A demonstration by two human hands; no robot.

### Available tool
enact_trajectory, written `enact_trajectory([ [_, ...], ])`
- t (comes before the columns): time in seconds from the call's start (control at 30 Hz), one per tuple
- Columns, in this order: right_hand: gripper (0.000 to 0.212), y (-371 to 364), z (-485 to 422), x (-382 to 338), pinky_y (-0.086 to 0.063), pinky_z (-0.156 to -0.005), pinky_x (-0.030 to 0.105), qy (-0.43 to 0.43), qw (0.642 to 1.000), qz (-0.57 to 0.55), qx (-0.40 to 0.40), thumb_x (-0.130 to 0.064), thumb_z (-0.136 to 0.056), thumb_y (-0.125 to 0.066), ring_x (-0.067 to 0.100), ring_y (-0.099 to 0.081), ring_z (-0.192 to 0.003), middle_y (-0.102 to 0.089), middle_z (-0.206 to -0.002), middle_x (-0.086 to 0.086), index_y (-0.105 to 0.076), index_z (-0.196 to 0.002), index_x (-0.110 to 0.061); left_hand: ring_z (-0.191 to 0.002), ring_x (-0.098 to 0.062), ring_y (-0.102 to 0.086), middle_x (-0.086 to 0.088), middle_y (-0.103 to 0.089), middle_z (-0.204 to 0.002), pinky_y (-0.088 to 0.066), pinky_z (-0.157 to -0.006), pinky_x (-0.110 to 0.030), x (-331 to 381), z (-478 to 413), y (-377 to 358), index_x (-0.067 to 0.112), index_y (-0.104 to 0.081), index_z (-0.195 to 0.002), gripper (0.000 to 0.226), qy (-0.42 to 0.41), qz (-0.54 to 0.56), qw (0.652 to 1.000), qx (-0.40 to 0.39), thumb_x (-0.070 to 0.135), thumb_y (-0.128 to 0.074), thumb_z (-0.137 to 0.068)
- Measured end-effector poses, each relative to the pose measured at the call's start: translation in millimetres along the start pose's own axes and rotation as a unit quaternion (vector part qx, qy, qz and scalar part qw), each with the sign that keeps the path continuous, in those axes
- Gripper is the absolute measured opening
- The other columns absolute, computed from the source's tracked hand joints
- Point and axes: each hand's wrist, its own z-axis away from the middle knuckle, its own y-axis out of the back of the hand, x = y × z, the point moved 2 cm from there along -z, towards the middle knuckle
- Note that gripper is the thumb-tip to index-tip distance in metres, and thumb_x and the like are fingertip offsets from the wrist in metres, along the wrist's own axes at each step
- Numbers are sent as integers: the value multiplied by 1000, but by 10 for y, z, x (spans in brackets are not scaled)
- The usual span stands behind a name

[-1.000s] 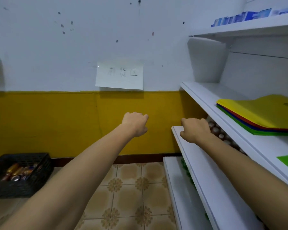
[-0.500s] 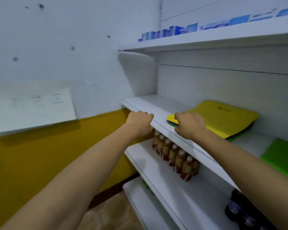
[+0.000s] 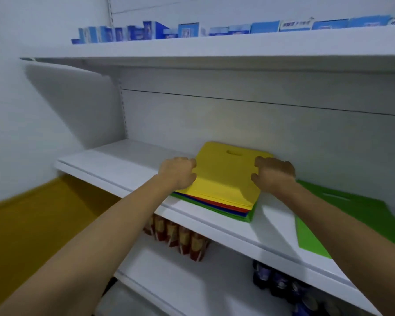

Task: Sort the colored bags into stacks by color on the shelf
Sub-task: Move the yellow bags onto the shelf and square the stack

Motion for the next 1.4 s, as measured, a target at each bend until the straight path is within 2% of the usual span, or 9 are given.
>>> enact_trajectory([
  [0.2,39,-233,-97,403,-43,-87,35,-127,987,-84,-57,-47,-93,-48,30,-58,-108,-60,-119,9,-55,-118,-17,-122,-28,-49,-7,-51,-136,-44,-91,-39,16,-334,-242,18,-46,-137,47,42,84,996,-12,42,-43,-97],
  [0.37,49,-479,-184,411,-40,-64,29,-173,961,-197,-85,-61,-87,-54,28,-61,-82,-66,-92,12,-58,-82,-12,-128,-32,-39,-11,-44,-141,-42,-99,-43,-77,-515,-420,12,-47,-137,60,53,101,992,-52,53,-43,-94],
  [0.53,57,-628,-250,270,-50,-68,32,-200,940,-262,-94,-72,-78,-55,28,-65,-76,-63,-76,7,-48,-69,-15,-111,-30,-52,-7,-60,-102,-44,-92,-41,-83,-708,-542,18,-64,-89,56,34,153,986,-54,66,-36,-91],
  [0.73,72,-702,-314,261,-50,-79,39,-303,868,-388,-62,-36,-73,-82,35,-60,-103,-59,-119,18,-48,-126,-2,-111,-25,-55,-7,-60,-125,-43,-83,-30,-195,-928,-533,16,-61,-118,43,19,230,972,-36,50,-50,-94],
  [0.9,21,-645,-326,220,-36,-65,28,-280,887,-367,-9,-19,-83,-73,25,-54,-75,-56,-78,10,-57,-72,-10,-115,-24,-54,-4,-52,-135,-47,-90,-34,-283,-1109,-593,21,-44,-137,60,37,256,961,-98,47,-63,-86],
  [1.0,8,-557,-328,147,-34,-72,25,-215,921,-314,77,-19,-91,-63,28,-58,-89,-62,-94,10,-65,-92,-11,-120,-25,-52,-4,-48,-140,-47,-94,-36,-288,-1184,-610,21,-36,-143,68,22,242,964,-106,47,-63,-86],
  [1.13,6,-395,-397,129,-44,-73,30,-245,821,-492,153,-14,-87,-69,24,-59,-88,-65,-92,8,-68,-93,-12,-119,-30,-52,-10,-49,-139,-49,-92,-40,-271,-1296,-644,16,-32,-144,67,20,295,950,-96,49,-57,-90],
  [1.3,6,-145,-305,144,-49,-51,14,-257,718,-615,199,-4,-86,-67,3,-61,-58,-63,-75,-1,-64,-89,-7,-120,-33,-51,-15,-46,-140,-45,-92,-38,-183,-1436,-577,6,-30,-145,69,43,510,853,-101,39,-60,-93],
  [1.4,6,-28,-178,231,-48,-49,10,-286,701,-613,224,-6,-87,-67,4,-60,-61,-63,-78,1,-65,-93,-8,-67,-25,-53,-16,-57,-86,-40,-59,-31,-166,-1522,-527,8,-56,-91,21,66,646,748,-139,25,-68,-89],
])
